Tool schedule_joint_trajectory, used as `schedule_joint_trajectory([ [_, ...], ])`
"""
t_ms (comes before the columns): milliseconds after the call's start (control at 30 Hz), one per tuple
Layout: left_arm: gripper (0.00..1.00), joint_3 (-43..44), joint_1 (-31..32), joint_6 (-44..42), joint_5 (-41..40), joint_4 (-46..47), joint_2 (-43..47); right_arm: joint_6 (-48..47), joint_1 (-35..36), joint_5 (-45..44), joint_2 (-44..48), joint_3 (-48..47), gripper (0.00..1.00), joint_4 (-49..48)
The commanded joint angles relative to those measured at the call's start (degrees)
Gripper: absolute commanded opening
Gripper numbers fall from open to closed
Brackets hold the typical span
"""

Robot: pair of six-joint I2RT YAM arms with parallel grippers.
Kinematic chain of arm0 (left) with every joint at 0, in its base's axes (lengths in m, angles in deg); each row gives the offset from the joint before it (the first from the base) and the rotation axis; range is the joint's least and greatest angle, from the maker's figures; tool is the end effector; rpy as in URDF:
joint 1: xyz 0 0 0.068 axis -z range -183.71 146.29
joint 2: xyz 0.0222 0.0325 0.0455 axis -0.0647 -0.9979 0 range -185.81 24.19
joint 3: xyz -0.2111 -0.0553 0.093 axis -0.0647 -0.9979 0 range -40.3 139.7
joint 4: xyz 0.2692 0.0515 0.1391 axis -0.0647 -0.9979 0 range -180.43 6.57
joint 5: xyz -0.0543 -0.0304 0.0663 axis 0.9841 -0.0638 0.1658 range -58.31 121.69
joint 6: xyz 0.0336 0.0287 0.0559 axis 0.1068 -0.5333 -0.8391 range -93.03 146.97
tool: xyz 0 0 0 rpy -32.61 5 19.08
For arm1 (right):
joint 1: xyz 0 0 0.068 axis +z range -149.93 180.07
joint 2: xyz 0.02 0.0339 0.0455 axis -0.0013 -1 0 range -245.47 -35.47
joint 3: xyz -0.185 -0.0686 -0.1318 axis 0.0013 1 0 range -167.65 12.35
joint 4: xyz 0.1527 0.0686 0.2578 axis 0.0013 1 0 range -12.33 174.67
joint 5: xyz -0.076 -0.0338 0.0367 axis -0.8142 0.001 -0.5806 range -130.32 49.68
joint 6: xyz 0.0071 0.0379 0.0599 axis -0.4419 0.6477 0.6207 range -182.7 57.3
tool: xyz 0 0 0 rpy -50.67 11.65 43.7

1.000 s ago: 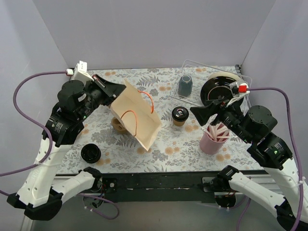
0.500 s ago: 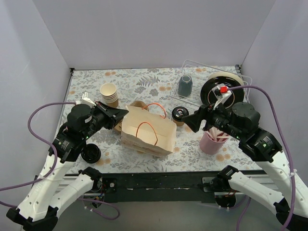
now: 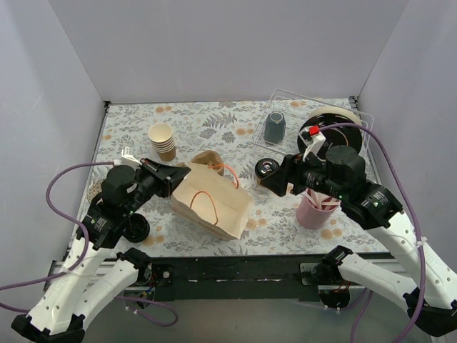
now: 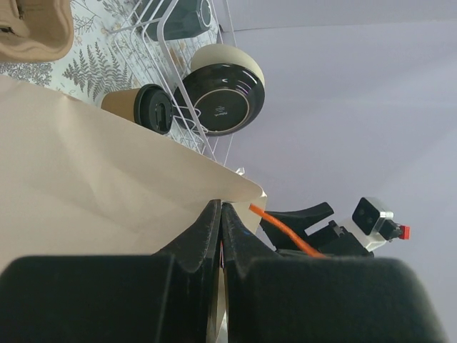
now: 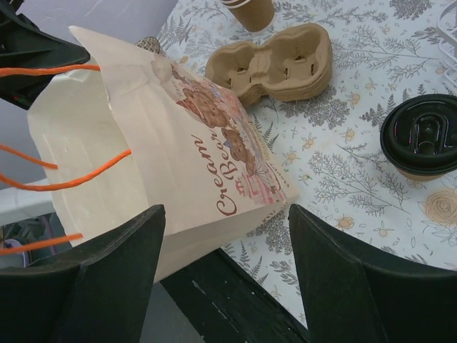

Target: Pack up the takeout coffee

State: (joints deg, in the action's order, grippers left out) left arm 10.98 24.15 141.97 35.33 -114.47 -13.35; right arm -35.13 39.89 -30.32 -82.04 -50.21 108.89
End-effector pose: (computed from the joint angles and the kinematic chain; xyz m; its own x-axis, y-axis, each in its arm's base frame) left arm 0.2082 -0.1142 0.3404 -0.3602 -0.8327 0.4207 -0.4580 -0.2350 -0.8573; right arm 0.1905 0.1720 0.3823 -0.5303 0.1515 -0.8342 -0.5796 0.6532 0.4871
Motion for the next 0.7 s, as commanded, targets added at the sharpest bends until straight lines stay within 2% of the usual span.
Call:
schedule_joint_trajectory([
  [0, 0.00, -3.21, -0.26, 9.80, -2.85, -3.93, 0.89, 1.17, 1.58, 0.64, -1.59, -1.86, 0.76, -0.03],
  [200, 0.00, -5.23, -0.26, 10.16, -4.76, -3.49, 1.24, 2.74, 4.04, 2.57, -2.65, -1.60, 0.75, -1.33],
  [267, 0.10, -4.80, -0.26, 9.19, -4.87, -3.49, 0.89, 3.27, 4.74, 3.88, -3.09, -1.42, 0.75, -2.13],
  [367, 0.35, -3.31, -0.26, 7.00, -4.52, -3.84, -0.16, 3.37, 5.71, 4.33, -3.88, -1.51, 0.75, -2.75],
  [533, 0.52, -0.40, -0.26, -0.11, -5.22, -4.72, -2.36, 3.10, 6.07, 3.36, -3.44, -1.42, 0.75, -3.80],
  [667, 0.59, 0.48, -0.26, -3.38, -4.26, -4.81, -4.20, 3.54, 6.33, 1.86, -4.67, -2.38, 0.75, -3.71],
])
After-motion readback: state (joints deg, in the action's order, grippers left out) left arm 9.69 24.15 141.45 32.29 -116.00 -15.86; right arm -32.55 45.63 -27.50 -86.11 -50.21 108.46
